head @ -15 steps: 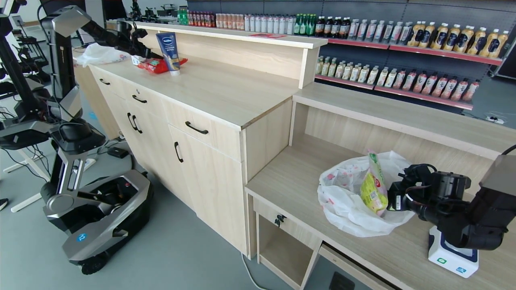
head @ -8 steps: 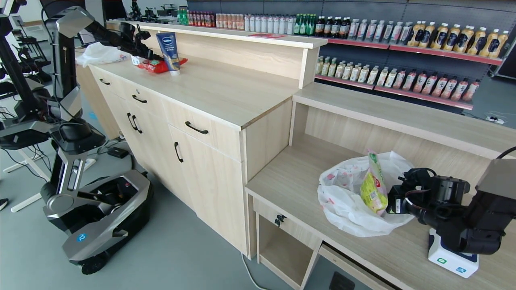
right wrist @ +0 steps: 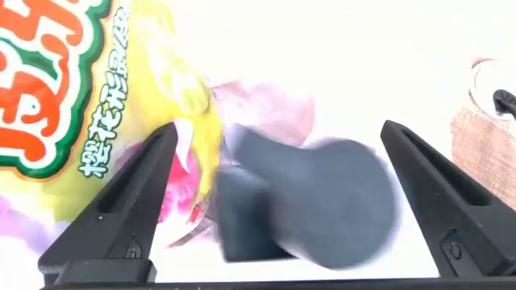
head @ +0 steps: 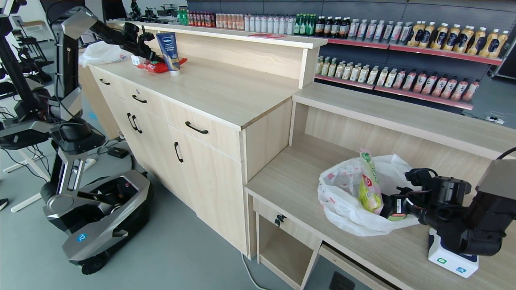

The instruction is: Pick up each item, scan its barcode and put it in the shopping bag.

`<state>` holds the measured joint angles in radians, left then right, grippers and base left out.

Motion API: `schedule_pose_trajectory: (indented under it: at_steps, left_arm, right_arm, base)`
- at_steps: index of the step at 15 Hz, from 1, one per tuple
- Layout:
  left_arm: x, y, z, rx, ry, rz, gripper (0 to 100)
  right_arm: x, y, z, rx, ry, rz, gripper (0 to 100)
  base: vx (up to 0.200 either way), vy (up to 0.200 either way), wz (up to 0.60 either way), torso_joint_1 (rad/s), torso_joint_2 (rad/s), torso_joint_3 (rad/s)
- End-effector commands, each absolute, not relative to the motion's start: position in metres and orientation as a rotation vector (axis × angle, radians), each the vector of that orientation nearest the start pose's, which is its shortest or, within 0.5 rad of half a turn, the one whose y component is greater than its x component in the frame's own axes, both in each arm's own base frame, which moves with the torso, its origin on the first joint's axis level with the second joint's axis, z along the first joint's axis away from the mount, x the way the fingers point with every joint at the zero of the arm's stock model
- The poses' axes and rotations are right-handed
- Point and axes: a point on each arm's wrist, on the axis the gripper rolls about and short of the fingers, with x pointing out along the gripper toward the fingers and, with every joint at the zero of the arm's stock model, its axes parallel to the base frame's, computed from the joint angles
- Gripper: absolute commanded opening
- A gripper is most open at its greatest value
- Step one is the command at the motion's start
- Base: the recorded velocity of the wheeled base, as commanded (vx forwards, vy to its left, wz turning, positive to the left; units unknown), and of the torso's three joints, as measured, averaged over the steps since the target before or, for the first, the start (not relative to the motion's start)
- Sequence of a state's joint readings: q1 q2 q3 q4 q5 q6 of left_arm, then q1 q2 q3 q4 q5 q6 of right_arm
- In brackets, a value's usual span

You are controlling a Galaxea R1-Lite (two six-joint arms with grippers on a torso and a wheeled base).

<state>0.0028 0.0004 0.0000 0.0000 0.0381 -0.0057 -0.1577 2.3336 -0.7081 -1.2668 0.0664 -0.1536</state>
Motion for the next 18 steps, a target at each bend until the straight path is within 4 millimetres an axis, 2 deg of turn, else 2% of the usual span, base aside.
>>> schedule_pose_trajectory:
  at_steps: [1, 4, 6, 9, 10, 13, 16, 18]
  left_arm:
    - [-0.023, 0.001, 0.075, -0.006, 0.0, 0.041, 100]
    - [-0.023, 0.001, 0.075, -0.006, 0.0, 0.041, 100]
    - [-0.023, 0.001, 0.075, -0.006, 0.0, 0.041, 100]
    - [-0.023, 0.001, 0.075, -0.006, 0.0, 0.041, 100]
    - [-0.023, 0.001, 0.075, -0.006, 0.0, 0.041, 100]
    - [-0.023, 0.001, 0.075, -0.006, 0.0, 0.041, 100]
    - [-0.023, 0.001, 0.075, -0.006, 0.0, 0.041, 100]
    - [-0.023, 0.001, 0.075, -0.006, 0.0, 0.041, 100]
  right_arm:
    - [0.364, -0.055, 0.023, -0.117, 0.306, -0.043, 100]
    - [0.348, -0.048, 0.08, -0.134, 0.163, 0.078, 100]
    - [0.335, -0.048, 0.109, -0.227, 0.075, 0.104, 100]
    - [0.296, -0.048, 0.155, -0.312, -0.032, 0.086, 100]
    - [0.279, -0.05, 0.167, -0.38, -0.066, 0.087, 100]
    - [0.251, -0.049, 0.212, -0.46, -0.2, 0.102, 100]
    - [0.22, -0.05, 0.248, -0.43, -0.144, -0.01, 100]
    - [0.19, -0.046, 0.263, -0.328, -0.081, -0.15, 100]
  base:
    - [0.0, 0.0, 0.0, 0.0, 0.0, 0.0]
    - [0.0, 0.0, 0.0, 0.0, 0.0, 0.0]
    - [0.0, 0.0, 0.0, 0.0, 0.0, 0.0]
    - [0.0, 0.0, 0.0, 0.0, 0.0, 0.0]
    - [0.0, 0.0, -0.6, 0.007, 0.0, 0.007]
    - [0.0, 0.0, -0.6, -0.002, 0.0, 0.004]
    - [0.0, 0.0, -0.6, 0.006, 0.0, 0.002]
    - [0.0, 0.0, -0.6, 0.005, 0.0, 0.002]
